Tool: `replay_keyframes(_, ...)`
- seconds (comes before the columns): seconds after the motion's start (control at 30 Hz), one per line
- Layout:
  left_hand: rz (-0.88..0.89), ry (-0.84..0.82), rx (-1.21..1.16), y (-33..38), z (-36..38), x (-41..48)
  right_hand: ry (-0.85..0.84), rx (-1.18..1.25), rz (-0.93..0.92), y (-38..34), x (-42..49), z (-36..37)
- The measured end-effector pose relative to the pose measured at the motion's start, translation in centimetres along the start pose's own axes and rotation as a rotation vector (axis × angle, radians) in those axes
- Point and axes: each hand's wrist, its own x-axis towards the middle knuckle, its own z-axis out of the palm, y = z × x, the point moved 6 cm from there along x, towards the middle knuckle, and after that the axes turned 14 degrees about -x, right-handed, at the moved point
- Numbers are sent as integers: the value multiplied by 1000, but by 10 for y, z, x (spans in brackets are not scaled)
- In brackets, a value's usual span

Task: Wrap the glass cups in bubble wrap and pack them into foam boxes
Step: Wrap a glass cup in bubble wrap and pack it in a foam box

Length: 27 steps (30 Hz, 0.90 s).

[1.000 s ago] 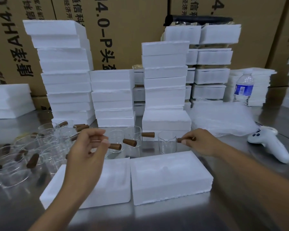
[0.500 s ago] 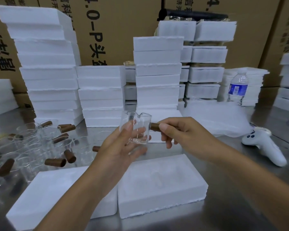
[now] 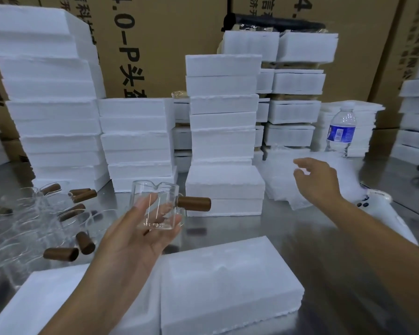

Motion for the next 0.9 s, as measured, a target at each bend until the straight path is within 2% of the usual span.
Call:
replay_keyframes(0.17,6,-17,29,1,0,1,-69,-414,17,34,2,30)
replay_keyframes(0.37,-28,-32,18,-3,1,2,21,-616,-7,40,0,35)
replay_keyframes(0.47,-37,-65,0,-3,2,2,53,-629,12,40,3,33)
replay_keyframes(0.57,-29,-72,-7,-1,1,3,137,-553,40,36,2,24)
replay_keyframes(0.7,-30,-84,-76,5,1,4,359,-203,67,5,-6,-7)
replay_keyframes(0.77,-27,-105,-102,9,2,3,410,-34,-7,-24,-14,-20)
replay_keyframes(0.9,-11,-148,-146,18,5,0,384,177,-302,-92,-49,-36)
